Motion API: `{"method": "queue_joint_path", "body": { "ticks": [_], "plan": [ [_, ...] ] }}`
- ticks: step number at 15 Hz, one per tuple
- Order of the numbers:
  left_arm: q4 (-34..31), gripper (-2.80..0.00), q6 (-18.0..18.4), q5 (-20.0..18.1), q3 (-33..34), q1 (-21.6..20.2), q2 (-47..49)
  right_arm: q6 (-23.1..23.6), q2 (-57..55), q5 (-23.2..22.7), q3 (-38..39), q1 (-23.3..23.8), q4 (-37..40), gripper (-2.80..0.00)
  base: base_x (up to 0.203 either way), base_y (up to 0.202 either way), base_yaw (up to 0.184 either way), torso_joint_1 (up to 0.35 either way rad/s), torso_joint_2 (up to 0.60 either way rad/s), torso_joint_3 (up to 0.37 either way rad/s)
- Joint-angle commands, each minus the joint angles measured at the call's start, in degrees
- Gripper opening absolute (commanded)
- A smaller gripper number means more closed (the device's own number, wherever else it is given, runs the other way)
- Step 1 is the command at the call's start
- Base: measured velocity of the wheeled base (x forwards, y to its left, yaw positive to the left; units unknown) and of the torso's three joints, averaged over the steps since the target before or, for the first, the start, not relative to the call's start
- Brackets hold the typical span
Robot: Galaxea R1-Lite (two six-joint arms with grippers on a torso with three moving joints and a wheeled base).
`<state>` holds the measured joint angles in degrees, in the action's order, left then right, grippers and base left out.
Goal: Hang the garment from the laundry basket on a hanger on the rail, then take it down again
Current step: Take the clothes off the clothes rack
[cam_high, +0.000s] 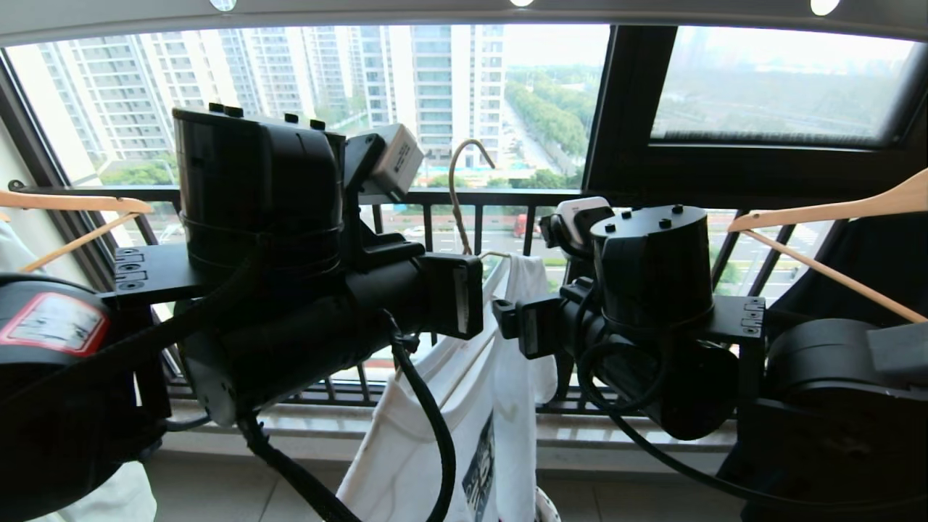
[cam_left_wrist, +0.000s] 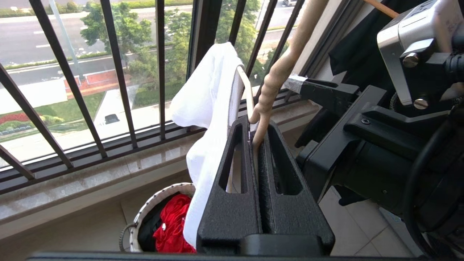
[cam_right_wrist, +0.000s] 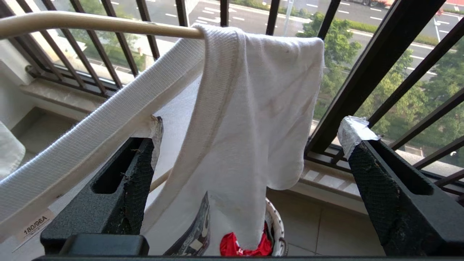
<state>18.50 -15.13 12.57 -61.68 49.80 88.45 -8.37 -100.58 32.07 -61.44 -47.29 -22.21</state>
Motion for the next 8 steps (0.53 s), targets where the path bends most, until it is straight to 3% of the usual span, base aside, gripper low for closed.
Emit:
{"method": "queue_joint_path", "body": {
  "ticks": [1, 8],
  "plan": [
    [0.13, -2.8, -0.08, 0.09, 0.25, 0.3, -0.55, -0.06, -0.41, 0.62, -0.08, -0.35, -0.54, 0.0, 0.0, 0.0, 0.0, 0.0, 0.0, 0.0],
    [0.05, -2.8, 0.01, 0.62, 0.42, 1.18, -2.43, 0.36, -1.63, 1.94, -1.62, 3.27, -0.64, 0.0, 0.0, 0.0, 0.0, 0.0, 0.0, 0.0]
  ]
}}
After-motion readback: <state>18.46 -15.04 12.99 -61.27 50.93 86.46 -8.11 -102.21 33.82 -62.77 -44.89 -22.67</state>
